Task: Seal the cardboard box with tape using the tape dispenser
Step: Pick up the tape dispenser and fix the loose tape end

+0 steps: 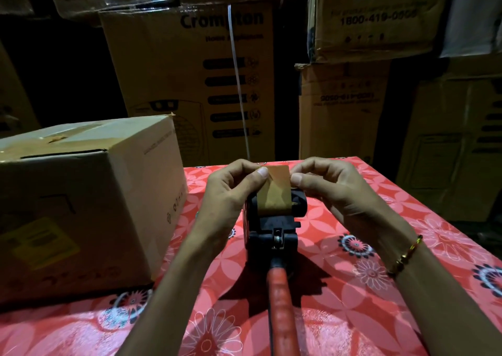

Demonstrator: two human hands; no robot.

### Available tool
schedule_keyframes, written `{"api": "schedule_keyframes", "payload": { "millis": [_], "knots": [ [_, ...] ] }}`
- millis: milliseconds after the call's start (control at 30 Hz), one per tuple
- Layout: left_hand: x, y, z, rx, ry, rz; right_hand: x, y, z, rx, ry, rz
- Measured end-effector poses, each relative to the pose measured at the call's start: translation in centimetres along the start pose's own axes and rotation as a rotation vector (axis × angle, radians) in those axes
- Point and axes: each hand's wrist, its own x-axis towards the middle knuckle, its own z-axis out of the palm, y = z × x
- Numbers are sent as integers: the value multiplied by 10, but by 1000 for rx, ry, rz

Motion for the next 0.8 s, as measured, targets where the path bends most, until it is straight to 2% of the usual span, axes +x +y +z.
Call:
{"api": "schedule_keyframes", "payload": {
  "millis": [567, 800],
  "knots": [
    [-1, 8, -2, 75, 22, -2, -6, 1, 7, -181, -2, -88],
    [1, 11, -10, 103, -101, -25, -5, 3, 8, -202, 22, -109]
  ]
}}
